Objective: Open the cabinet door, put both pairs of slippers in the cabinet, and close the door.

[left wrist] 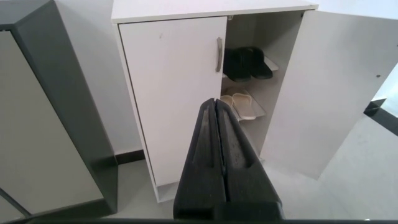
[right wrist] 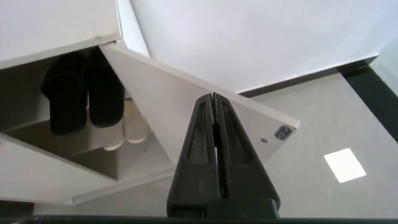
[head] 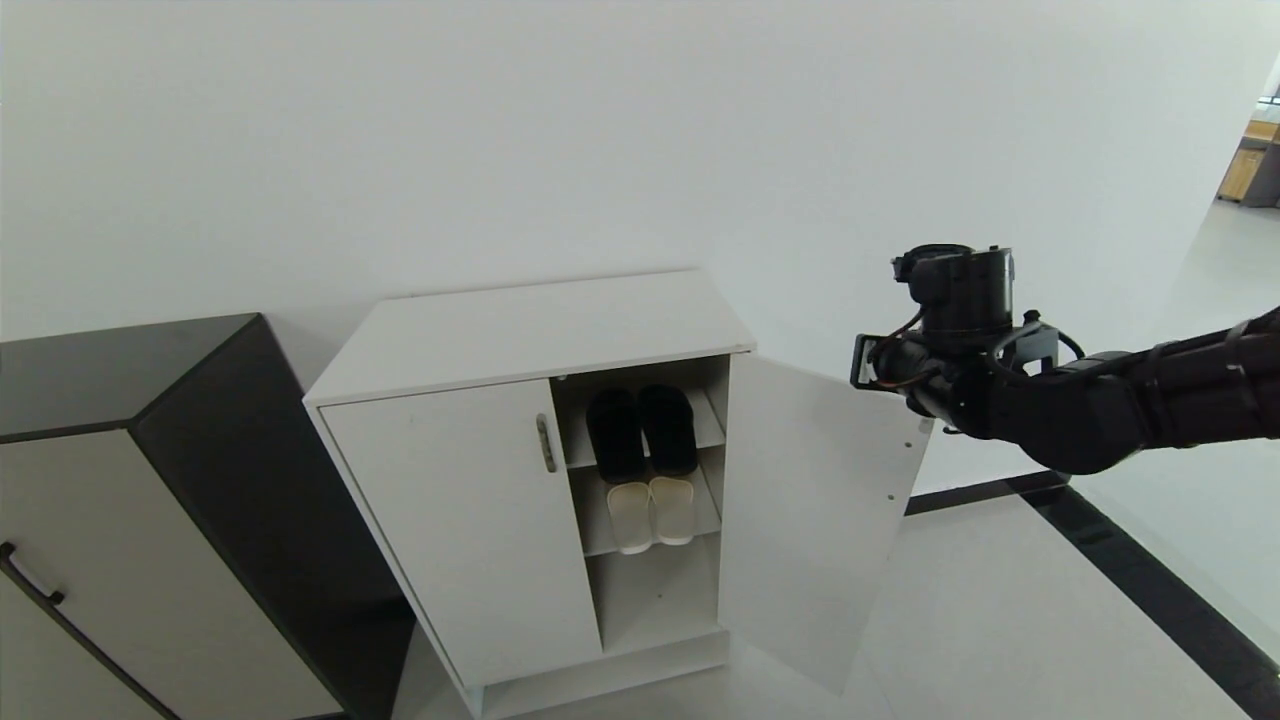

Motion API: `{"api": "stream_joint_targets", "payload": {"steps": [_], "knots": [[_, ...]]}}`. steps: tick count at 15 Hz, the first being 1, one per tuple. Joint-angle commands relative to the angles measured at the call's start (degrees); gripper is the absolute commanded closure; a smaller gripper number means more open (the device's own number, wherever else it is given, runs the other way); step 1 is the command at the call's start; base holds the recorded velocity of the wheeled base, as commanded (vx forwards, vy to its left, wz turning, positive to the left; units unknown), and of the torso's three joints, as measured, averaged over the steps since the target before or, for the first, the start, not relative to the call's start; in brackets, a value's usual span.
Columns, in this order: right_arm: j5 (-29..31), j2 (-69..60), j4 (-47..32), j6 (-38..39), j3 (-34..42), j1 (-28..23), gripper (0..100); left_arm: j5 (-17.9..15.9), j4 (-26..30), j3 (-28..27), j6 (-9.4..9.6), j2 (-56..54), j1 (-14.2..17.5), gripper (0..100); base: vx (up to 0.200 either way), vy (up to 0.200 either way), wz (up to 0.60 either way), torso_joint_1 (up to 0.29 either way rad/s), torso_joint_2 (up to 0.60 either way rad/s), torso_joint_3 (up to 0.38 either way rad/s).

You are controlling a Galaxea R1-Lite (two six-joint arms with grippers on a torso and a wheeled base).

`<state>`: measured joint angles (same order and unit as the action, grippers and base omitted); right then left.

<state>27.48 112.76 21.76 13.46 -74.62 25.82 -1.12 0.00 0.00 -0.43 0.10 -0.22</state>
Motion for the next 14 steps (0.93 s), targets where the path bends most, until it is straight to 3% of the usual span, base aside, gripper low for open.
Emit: {"api": "stream_joint_targets", "payload": {"steps": [1,6,14], "knots": [[-0.4,5.7,0.5,0.0,-3.3,-2.3,100,0.0,0.0,0.0,-0.01,0.0,0.0,100,0.0,0.0,0.0,0.0,0.0,0.0],[-0.6,13.0,0.5,0.1,-8.2,-5.1,100,0.0,0.0,0.0,-0.01,0.0,0.0,100,0.0,0.0,0.0,0.0,0.0,0.0],[-1.4,14.1,0.1,0.1,-7.6,-5.3,100,0.0,0.0,0.0,-0.01,0.0,0.0,100,0.0,0.0,0.0,0.0,0.0,0.0]]}}
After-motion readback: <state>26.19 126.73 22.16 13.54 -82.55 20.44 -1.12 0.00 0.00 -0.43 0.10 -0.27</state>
